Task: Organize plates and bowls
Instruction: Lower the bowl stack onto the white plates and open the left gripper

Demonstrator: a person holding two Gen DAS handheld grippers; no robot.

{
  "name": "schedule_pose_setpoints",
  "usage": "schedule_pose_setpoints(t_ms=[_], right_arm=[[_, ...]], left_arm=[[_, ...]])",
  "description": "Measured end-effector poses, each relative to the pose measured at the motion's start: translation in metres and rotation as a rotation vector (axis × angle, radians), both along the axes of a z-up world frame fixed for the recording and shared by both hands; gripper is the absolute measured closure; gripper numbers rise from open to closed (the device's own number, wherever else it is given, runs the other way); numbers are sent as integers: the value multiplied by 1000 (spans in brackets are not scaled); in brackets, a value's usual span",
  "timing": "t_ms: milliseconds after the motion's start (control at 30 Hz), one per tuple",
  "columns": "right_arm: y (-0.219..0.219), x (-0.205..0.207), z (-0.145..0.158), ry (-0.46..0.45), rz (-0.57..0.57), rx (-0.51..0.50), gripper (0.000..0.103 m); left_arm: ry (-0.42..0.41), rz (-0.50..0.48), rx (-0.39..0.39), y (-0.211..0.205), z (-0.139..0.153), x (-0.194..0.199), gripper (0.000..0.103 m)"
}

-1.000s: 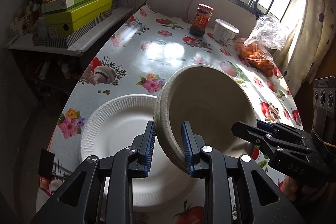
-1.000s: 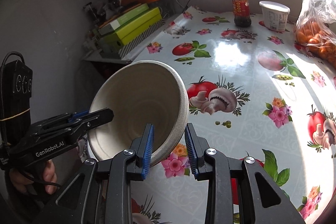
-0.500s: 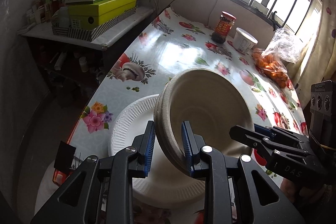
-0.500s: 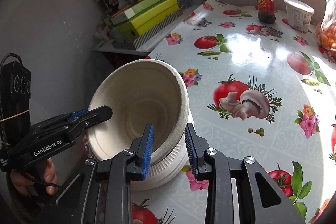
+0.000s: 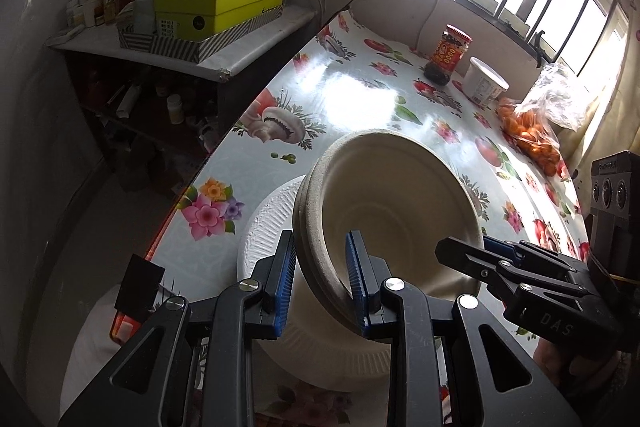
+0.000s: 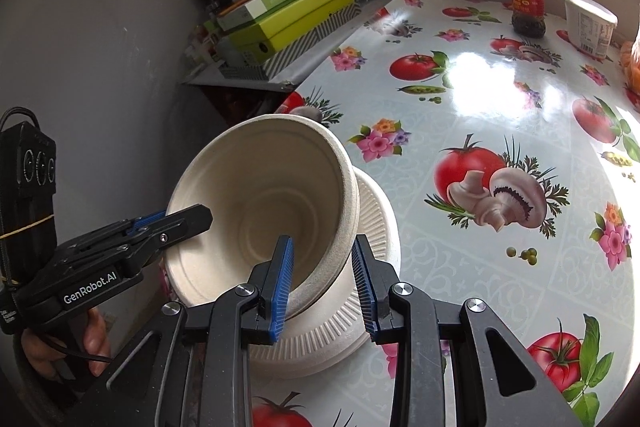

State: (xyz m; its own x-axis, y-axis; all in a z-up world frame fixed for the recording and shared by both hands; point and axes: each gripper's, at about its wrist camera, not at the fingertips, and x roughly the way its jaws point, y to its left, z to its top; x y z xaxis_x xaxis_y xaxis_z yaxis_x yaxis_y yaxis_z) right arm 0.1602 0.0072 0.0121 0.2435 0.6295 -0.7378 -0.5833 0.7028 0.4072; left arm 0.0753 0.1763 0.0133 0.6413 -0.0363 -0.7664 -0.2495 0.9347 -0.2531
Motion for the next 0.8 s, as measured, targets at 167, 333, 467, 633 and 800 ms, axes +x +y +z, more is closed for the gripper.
schedule_pose_setpoints(t_ms=[167, 333, 467, 633, 800], right_arm=[[4, 2, -3, 4, 2, -8, 72], [7, 2, -3, -2, 1, -11, 72], [7, 2, -3, 0, -2, -9, 72], [8, 3, -3, -5, -1, -11, 72], [9, 1, -1, -20, 3, -21, 71]], left_arm=[[6, 2, -9, 3, -4, -1, 77], [10, 5, -17, 5, -7, 0, 76], [8, 5, -20, 6, -7, 0, 76], [15, 8, -17, 7, -8, 1, 77], [25, 10, 1, 4, -9, 2, 76]])
